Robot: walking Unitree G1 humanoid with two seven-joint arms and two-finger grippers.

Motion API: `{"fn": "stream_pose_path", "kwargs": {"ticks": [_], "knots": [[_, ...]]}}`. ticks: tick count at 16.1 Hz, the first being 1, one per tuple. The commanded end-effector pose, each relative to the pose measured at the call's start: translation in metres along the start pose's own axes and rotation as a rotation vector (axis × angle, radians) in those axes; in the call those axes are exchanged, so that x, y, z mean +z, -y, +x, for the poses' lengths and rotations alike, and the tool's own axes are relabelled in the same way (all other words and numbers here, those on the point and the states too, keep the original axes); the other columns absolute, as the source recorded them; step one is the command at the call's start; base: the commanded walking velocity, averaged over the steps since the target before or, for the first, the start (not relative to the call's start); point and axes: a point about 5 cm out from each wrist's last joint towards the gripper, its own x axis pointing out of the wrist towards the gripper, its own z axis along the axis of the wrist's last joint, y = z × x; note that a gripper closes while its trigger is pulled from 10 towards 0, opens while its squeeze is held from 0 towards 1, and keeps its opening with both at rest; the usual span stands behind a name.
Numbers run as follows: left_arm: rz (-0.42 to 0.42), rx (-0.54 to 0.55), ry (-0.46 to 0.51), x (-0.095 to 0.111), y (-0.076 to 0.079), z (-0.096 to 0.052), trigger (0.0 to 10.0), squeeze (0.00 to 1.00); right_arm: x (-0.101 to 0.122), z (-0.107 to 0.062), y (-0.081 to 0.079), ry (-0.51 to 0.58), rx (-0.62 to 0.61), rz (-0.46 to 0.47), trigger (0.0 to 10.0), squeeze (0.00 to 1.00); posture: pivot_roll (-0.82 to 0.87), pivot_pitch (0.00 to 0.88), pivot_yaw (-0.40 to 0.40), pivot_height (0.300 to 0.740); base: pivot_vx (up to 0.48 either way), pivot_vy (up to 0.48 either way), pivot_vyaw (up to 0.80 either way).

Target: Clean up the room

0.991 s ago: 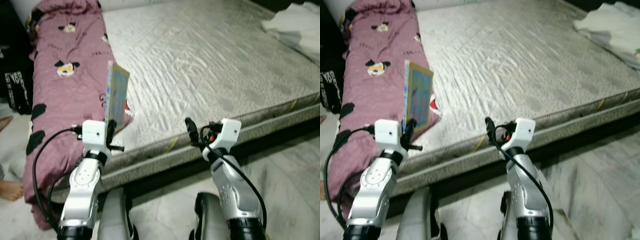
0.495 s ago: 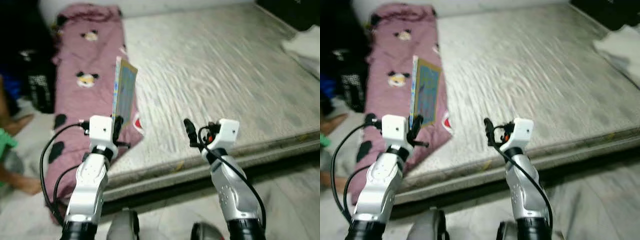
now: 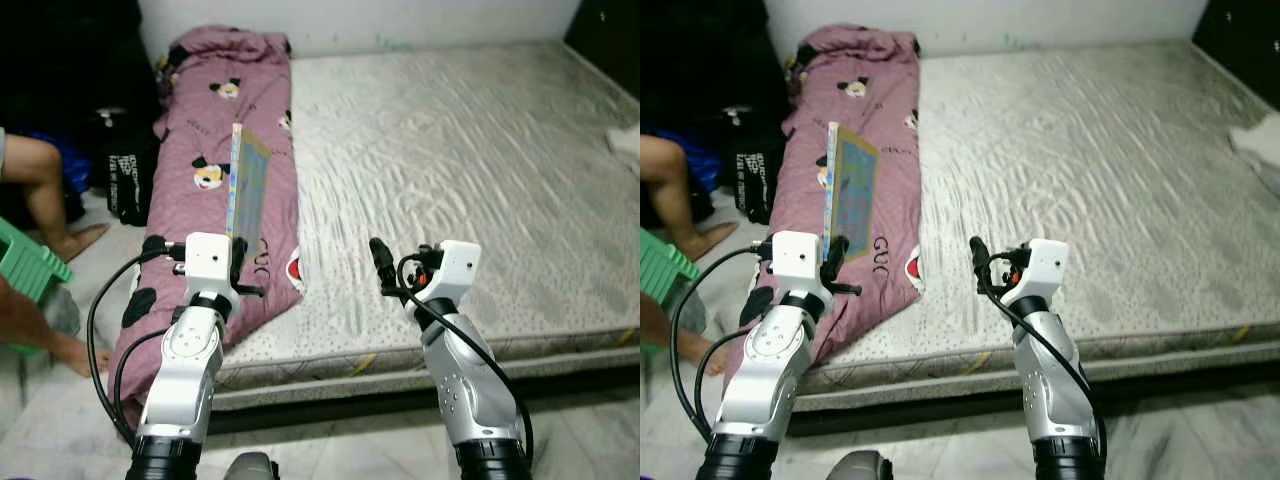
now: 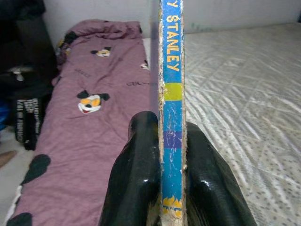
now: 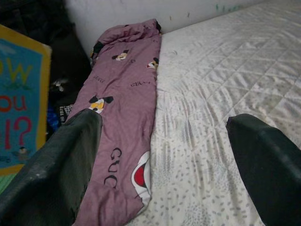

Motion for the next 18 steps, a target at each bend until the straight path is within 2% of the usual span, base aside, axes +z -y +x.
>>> {"fn": "stream_pose_path", "kwargs": {"ticks": [1,2,6,8,9,12,14,15,16,18], "knots": [[0.052,0.02,0.039,0.005,-0.004,0.002,10.0,0.0,-0.004,-0.001,0.0,-0.011,-0.01,0.0,10.0,0.0,-0.01,0.001,0.04,0.74,0.0,0.0,0.0],[0.044,0.024,0.013,0.0,-0.006,0.002,10.0,0.0,-0.005,-0.001,0.001,-0.014,-0.013,-0.002,10.0,0.0,-0.01,0.0,0.04,0.74,0.0,0.0,0.0],[0.116,0.043,-0.027,-0.01,-0.004,-0.001,10.0,0.0,-0.008,-0.003,0.005,-0.018,-0.039,-0.041,10.0,0.0,0.0,0.0,0.039,0.74,0.0,0.0,0.0],[0.08,0.048,-0.061,-0.023,-0.009,-0.01,10.0,0.0,-0.006,-0.005,0.012,-0.013,-0.063,-0.083,10.0,0.0,0.0,0.0,0.038,0.74,0.0,0.0,0.0],[0.076,0.054,-0.062,-0.023,-0.013,-0.011,10.0,0.0,-0.006,-0.005,0.013,-0.012,-0.066,-0.097,10.0,0.0,-0.01,0.0,0.036,0.74,0.0,0.0,0.0],[0.09,-0.054,-0.03,-0.022,-0.017,-0.011,10.0,0.0,-0.003,0.001,0.017,-0.016,-0.101,-0.12,10.0,0.0,0.0,0.0,0.026,0.74,0.0,0.0,0.0],[0.118,-0.081,-0.034,-0.021,-0.014,-0.011,10.0,0.0,0.0,0.004,0.018,-0.005,-0.128,-0.142,10.0,0.0,0.0,0.0,0.025,0.74,0.0,0.0,0.0],[0.17,-0.014,-0.057,-0.021,-0.012,-0.01,10.0,0.0,0.001,0.004,0.018,-0.001,-0.133,-0.148,10.0,0.0,0.0,0.0,0.024,0.74,0.0,0.0,0.0],[0.176,0.021,-0.093,-0.023,-0.009,-0.012,10.0,0.0,0.002,0.003,0.019,0.001,-0.145,-0.152,10.0,0.0,0.0,0.0,0.024,0.74,0.0,0.0,0.0],[0.118,-0.093,-0.075,-0.024,0.001,-0.02,10.0,0.0,-0.002,-0.002,0.021,-0.008,-0.166,-0.142,10.0,0.0,-0.01,0.0,0.024,0.74,0.0,0.0,0.0]]}}
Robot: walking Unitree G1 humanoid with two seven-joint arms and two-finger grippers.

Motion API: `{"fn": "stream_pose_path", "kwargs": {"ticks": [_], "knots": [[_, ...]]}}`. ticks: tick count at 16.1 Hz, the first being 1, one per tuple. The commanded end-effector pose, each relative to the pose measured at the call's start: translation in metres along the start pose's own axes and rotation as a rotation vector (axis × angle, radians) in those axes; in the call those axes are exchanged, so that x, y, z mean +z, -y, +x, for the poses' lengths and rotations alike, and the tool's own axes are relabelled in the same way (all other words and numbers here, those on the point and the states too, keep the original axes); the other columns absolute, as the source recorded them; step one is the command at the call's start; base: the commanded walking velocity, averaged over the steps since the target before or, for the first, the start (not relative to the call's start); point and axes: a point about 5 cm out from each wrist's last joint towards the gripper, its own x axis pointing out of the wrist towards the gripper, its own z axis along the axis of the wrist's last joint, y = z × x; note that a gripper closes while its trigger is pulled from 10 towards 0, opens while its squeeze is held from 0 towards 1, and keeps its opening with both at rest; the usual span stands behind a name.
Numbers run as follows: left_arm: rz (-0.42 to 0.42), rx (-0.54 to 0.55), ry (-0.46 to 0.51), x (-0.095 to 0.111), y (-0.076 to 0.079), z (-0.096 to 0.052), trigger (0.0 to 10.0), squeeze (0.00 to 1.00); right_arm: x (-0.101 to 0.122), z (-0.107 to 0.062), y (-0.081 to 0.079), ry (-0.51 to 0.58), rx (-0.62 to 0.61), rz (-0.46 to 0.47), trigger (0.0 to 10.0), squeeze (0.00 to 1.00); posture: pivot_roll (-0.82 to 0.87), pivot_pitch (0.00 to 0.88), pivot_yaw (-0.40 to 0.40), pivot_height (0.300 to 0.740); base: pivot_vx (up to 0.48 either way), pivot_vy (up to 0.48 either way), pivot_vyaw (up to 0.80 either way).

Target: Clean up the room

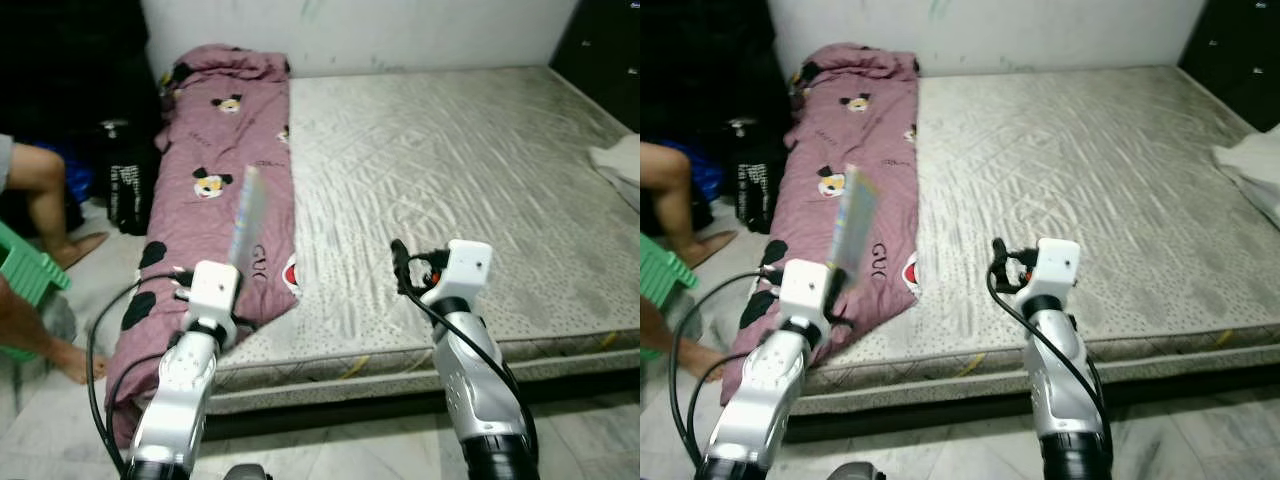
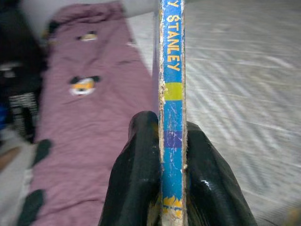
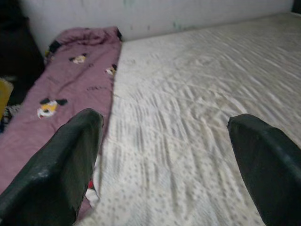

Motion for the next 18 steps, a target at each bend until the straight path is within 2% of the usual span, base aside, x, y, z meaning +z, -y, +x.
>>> {"fn": "stream_pose_path", "kwargs": {"ticks": [1,3,5,8,12,18], "knots": [[0.023,-0.005,0.068,0.012,-0.003,-0.002,10.0,0.0,0.0,-0.003,-0.002,-0.002,-0.005,0.0,10.0,0.0,-0.01,0.0,0.029,0.74,0.0,0.0,0.0],[0.033,0.025,0.077,0.011,-0.005,-0.003,10.0,0.0,-0.002,-0.006,-0.001,-0.006,-0.008,0.002,10.0,0.0,-0.02,0.0,0.03,0.74,0.0,0.0,0.0],[-0.021,0.071,0.11,0.017,-0.007,-0.007,10.0,0.0,-0.007,-0.009,0.001,-0.018,-0.021,-0.004,10.0,0.0,-0.02,0.0,0.025,0.74,0.0,0.0,0.0],[-0.101,0.167,0.099,0.014,-0.02,-0.011,10.0,0.0,-0.007,-0.008,0.0,-0.024,-0.007,-0.004,10.0,0.0,-0.01,0.004,0.013,0.74,0.0,0.0,0.0],[-0.129,0.101,0.133,0.02,-0.015,-0.011,10.0,0.0,-0.007,-0.007,-0.002,-0.033,0.016,-0.006,10.0,0.0,0.0,0.007,0.015,0.74,0.0,0.0,0.0],[-0.134,0.078,0.122,0.019,-0.012,-0.011,10.0,0.0,-0.008,-0.008,0.0,-0.037,0.013,-0.01,10.0,0.0,-0.01,0.011,0.015,0.74,0.0,0.0,0.0]]}}
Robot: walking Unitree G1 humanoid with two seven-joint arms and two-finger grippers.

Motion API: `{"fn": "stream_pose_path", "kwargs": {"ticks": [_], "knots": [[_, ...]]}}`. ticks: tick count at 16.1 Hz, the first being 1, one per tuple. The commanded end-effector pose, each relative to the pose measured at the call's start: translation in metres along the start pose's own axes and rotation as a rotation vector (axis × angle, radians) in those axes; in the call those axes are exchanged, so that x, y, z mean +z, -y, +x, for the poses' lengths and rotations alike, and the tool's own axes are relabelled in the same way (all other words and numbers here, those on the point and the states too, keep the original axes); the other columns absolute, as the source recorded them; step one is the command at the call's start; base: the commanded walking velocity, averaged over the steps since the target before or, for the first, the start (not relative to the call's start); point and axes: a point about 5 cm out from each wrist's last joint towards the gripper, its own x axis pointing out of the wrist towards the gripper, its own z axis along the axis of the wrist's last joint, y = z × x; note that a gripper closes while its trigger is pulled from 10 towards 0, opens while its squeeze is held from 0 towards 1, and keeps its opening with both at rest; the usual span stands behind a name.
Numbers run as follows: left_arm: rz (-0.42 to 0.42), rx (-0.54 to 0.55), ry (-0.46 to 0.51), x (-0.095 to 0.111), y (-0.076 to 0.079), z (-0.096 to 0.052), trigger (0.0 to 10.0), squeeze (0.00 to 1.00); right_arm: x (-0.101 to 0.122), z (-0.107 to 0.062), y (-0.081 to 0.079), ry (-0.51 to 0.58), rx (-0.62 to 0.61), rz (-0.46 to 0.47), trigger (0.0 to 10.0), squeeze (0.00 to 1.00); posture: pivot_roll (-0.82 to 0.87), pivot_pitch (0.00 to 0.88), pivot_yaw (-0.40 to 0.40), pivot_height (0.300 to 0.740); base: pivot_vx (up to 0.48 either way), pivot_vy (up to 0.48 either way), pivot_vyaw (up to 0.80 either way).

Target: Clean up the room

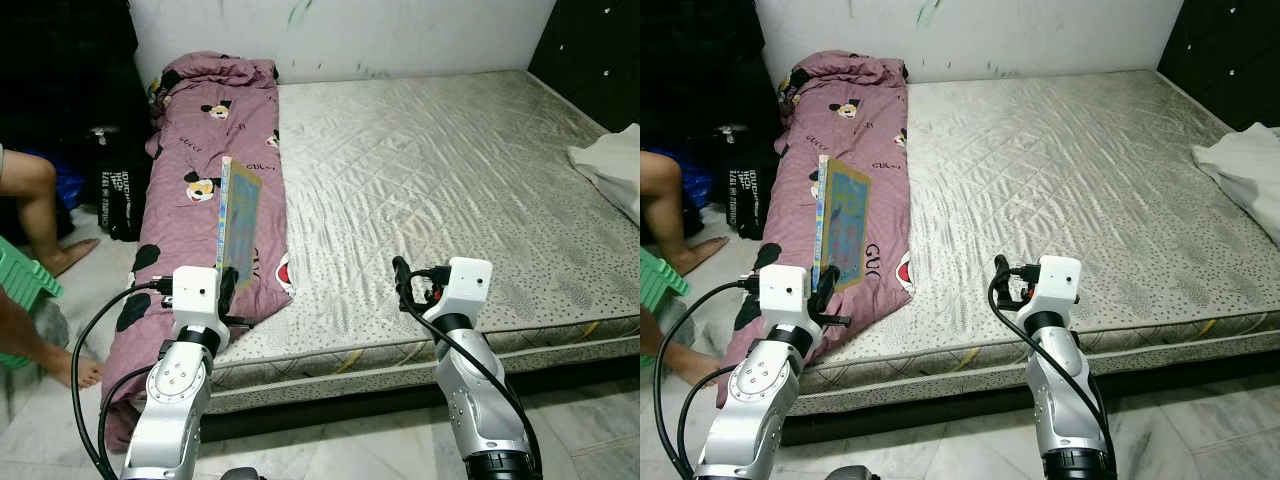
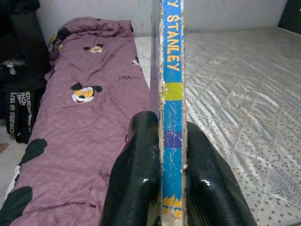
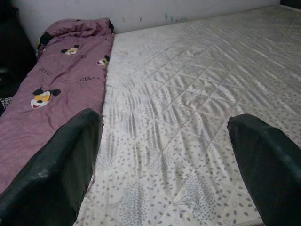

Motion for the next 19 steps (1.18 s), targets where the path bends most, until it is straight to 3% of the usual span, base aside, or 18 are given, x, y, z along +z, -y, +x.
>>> {"fn": "stream_pose_path", "kwargs": {"ticks": [1,16,19], "knots": [[0.01,-0.01,0.045,0.0109,0.0,0.0009,10.0,0.0,0.0024,0.0007,-0.0036,0.004,0.02,-0.002,10.0,0.0,-0.01,0.011,0.014,0.74,0.0,0.0,0.0],[0.0,-0.018,0.031,0.0107,0.0,0.0038,10.0,0.0,0.0032,0.0037,-0.0053,0.005,0.021,-0.004,10.0,0.0,0.0,0.019,0.018,0.74,0.238,0.0,0.0],[0.007,0.009,0.023,0.0093,0.0,0.0048,10.0,0.0,0.0034,0.0038,-0.0049,0.007,0.019,0.0,10.0,0.0,0.0,0.018,0.018,0.74,0.0,0.0,0.0]]}}
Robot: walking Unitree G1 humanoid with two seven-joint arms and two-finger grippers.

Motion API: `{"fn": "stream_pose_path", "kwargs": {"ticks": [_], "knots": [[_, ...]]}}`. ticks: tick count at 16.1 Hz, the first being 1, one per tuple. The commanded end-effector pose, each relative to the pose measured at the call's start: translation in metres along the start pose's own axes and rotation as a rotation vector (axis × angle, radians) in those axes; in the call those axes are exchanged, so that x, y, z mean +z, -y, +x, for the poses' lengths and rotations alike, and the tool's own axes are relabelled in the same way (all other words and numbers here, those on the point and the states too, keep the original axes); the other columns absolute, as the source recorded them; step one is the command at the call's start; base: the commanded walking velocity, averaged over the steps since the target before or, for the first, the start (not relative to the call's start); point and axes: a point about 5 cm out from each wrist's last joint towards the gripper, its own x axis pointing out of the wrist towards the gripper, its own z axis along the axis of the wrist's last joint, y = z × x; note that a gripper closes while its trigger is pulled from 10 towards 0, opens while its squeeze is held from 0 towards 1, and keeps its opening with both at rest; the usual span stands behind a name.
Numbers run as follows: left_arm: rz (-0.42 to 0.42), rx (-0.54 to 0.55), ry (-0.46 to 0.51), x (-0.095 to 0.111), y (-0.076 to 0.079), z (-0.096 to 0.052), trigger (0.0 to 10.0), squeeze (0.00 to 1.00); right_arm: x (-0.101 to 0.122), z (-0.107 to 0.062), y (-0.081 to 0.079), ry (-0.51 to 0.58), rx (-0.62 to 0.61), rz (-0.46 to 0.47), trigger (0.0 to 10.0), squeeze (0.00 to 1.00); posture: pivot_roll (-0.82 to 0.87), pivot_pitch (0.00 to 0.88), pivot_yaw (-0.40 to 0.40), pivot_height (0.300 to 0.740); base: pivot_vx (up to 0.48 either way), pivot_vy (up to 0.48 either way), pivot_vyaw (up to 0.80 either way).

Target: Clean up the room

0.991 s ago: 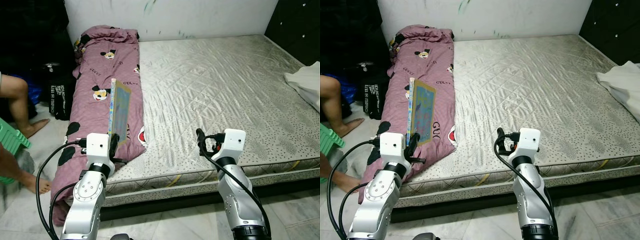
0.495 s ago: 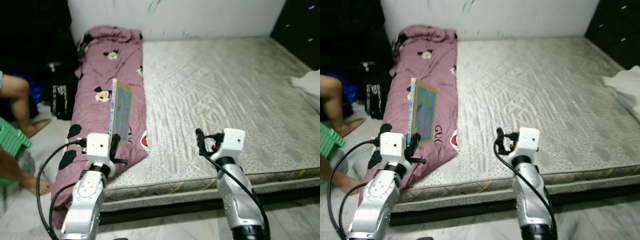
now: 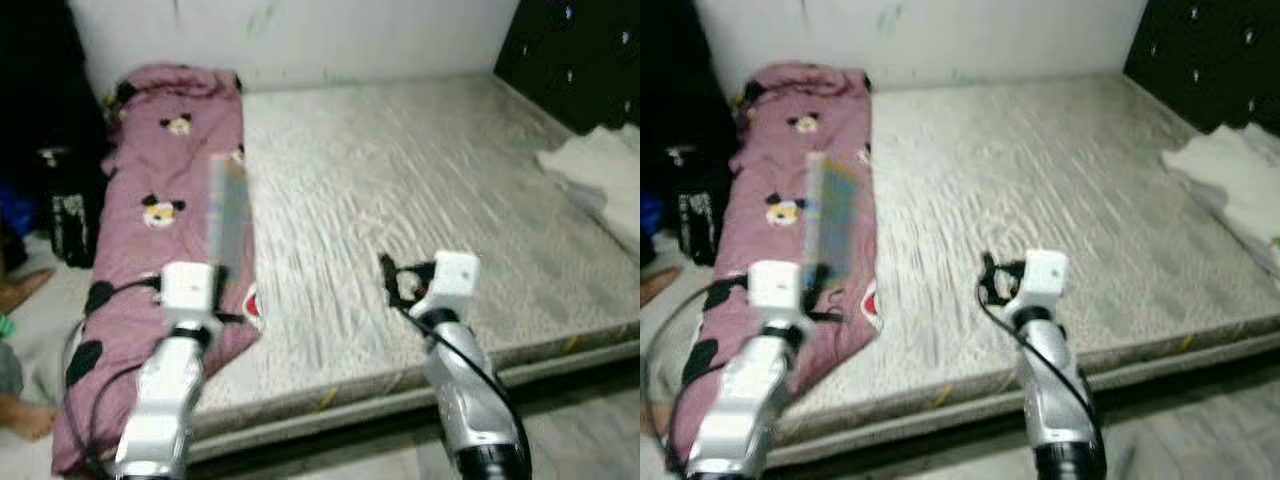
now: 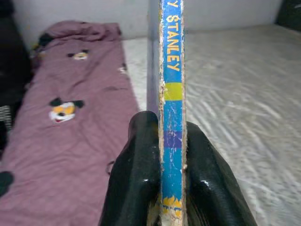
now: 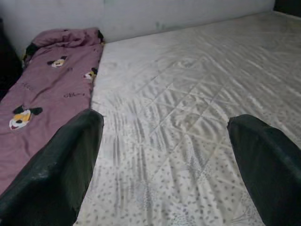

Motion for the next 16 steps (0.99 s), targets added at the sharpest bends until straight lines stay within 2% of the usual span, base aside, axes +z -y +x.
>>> {"fn": "stream_pose_path", "kwargs": {"ticks": [1,4,10,16], "knots": [[0.004,-0.037,0.032,0.0068,0.0108,0.0026,10.0,0.0,0.0,-0.0021,0.0089,0.0,-0.026,-0.001,10.0,0.0,-0.01,0.015,0.017,0.74,0.0,0.0,0.0],[0.018,-0.037,0.03,0.0061,0.0118,0.0032,10.0,0.0,-0.0008,-0.0023,0.0074,-0.003,-0.012,-0.033,10.0,0.0,0.0,0.008,0.015,0.74,0.0,0.0,0.0],[0.01,-0.047,0.038,0.0065,0.012,0.0048,10.0,0.0,-0.0016,-0.0006,0.0051,-0.004,-0.001,-0.037,10.0,0.0,0.0,0.0,0.017,0.74,0.0,0.0,0.8],[0.011,-0.055,0.039,0.0075,0.0123,0.0054,10.0,0.0,-0.0013,0.001,0.0057,-0.004,-0.017,-0.018,10.0,0.0,0.0,0.007,0.019,0.74,0.0,0.0,0.0]]}}
